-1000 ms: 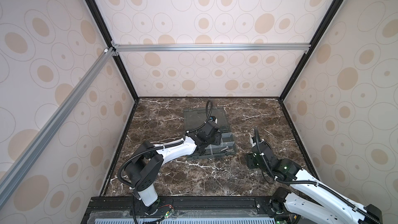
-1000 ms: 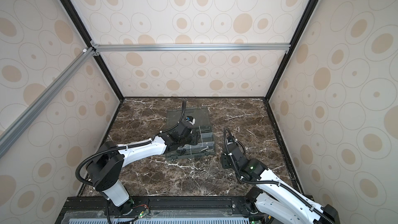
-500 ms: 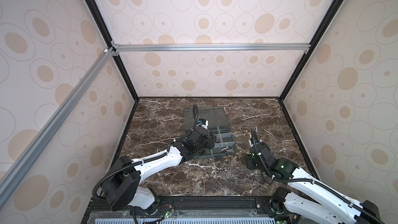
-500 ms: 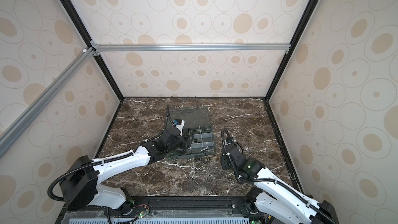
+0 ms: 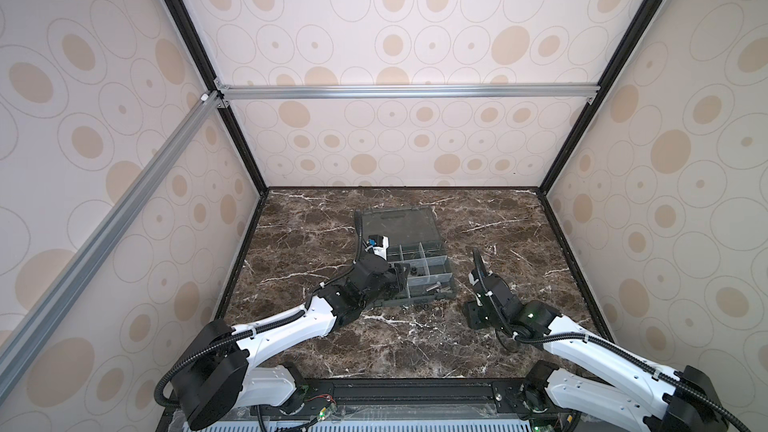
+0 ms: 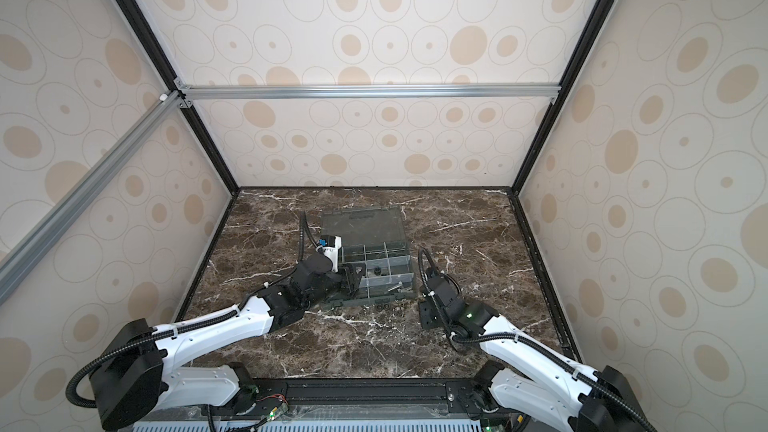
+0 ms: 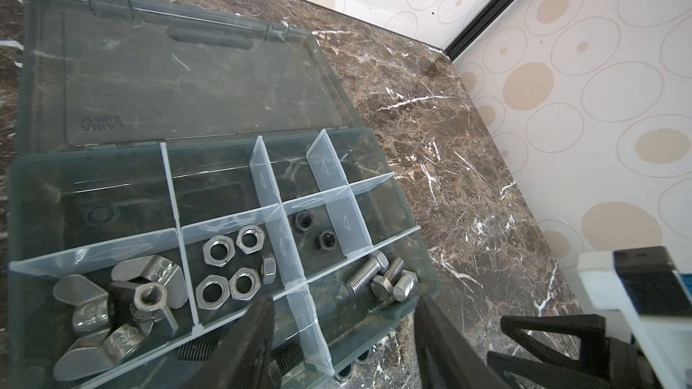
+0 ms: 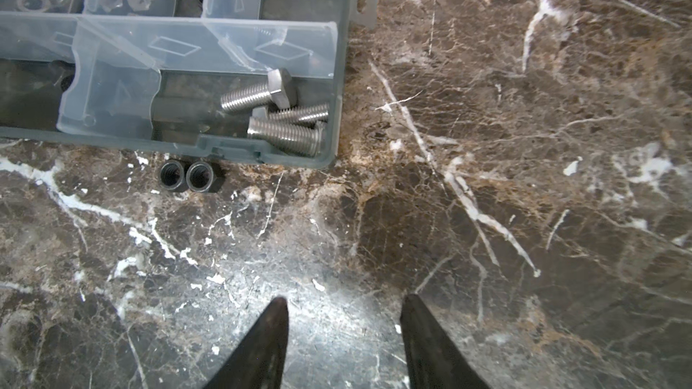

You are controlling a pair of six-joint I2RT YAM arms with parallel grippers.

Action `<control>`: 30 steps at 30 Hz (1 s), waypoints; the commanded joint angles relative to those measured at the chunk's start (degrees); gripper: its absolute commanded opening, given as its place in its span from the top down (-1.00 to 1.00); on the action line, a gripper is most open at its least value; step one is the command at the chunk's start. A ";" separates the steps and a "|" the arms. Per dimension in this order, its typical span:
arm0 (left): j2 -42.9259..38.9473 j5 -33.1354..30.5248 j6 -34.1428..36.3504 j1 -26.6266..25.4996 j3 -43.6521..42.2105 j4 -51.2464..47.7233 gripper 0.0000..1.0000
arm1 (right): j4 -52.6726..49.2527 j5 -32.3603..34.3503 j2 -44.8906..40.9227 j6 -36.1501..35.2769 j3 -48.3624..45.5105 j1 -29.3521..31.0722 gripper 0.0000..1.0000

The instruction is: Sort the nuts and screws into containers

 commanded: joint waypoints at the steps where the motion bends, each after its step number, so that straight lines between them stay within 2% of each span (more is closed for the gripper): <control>1: -1.82 -1.34 -1.12 0.51 -0.81 1.48 -0.21 | 3.16 -2.51 1.30 0.70 -1.05 -0.18 -0.05; 10: -1.68 -0.82 -1.89 0.53 -1.98 3.49 -0.22 | 6.31 -4.29 6.00 0.25 -0.84 0.80 -0.03; 17: -0.88 3.50 -4.86 0.13 -4.58 6.07 -0.21 | 11.82 -5.07 13.28 -3.99 1.07 4.61 -0.03; 30: -6.47 -0.66 -6.69 -1.20 -9.07 4.72 -0.23 | 13.84 -8.44 25.63 -10.92 10.53 8.72 -0.03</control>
